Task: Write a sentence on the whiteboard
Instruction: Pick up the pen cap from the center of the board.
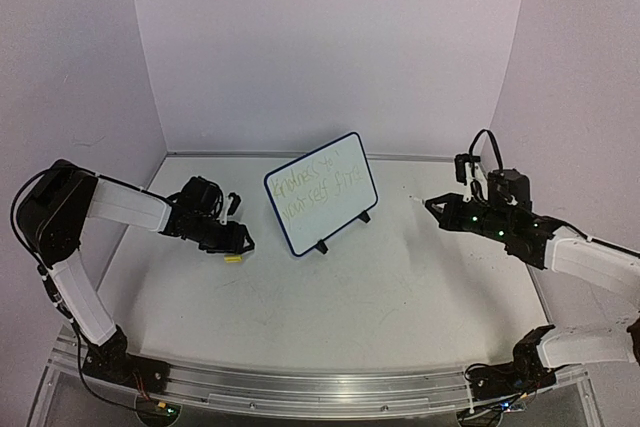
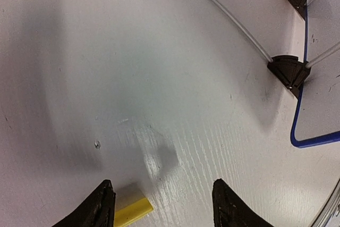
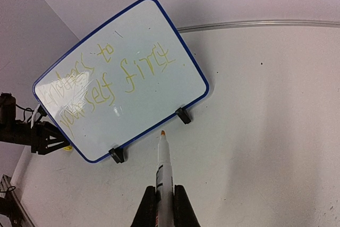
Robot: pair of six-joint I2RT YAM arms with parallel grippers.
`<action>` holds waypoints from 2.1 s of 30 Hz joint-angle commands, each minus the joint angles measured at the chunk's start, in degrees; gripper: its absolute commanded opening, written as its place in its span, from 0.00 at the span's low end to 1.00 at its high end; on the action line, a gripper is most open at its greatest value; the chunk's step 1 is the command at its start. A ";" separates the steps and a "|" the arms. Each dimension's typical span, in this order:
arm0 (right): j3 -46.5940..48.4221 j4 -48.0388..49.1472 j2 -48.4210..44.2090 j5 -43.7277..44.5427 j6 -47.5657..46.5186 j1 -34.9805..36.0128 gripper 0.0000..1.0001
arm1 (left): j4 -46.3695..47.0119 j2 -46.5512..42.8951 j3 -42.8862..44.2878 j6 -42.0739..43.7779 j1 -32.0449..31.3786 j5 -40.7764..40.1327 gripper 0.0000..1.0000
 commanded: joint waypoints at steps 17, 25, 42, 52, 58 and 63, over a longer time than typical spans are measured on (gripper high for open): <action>1.79 1.07 1.67 -0.30 -0.10 0.26 0.00 | -9.68 -4.02 -4.68 -1.21 -4.32 -0.41 0.59; 1.23 1.24 1.75 -0.53 0.13 0.27 0.00 | -10.89 -6.98 -5.63 -1.12 -5.01 -5.42 0.59; 0.42 1.23 0.56 0.21 0.33 0.25 0.00 | -12.90 -2.58 -0.08 -0.60 -4.99 -11.93 0.61; 0.85 1.36 1.94 -0.47 0.38 0.22 0.00 | -14.41 -4.79 -1.97 -2.19 -4.77 -16.66 0.62; 0.58 1.46 1.77 -0.39 0.69 0.23 0.00 | -15.99 -5.74 -2.98 -3.08 -4.73 -16.83 0.62; 0.37 1.60 1.89 -0.36 0.88 0.26 0.00 | -15.98 -7.68 -4.76 -4.40 -4.73 -15.25 0.62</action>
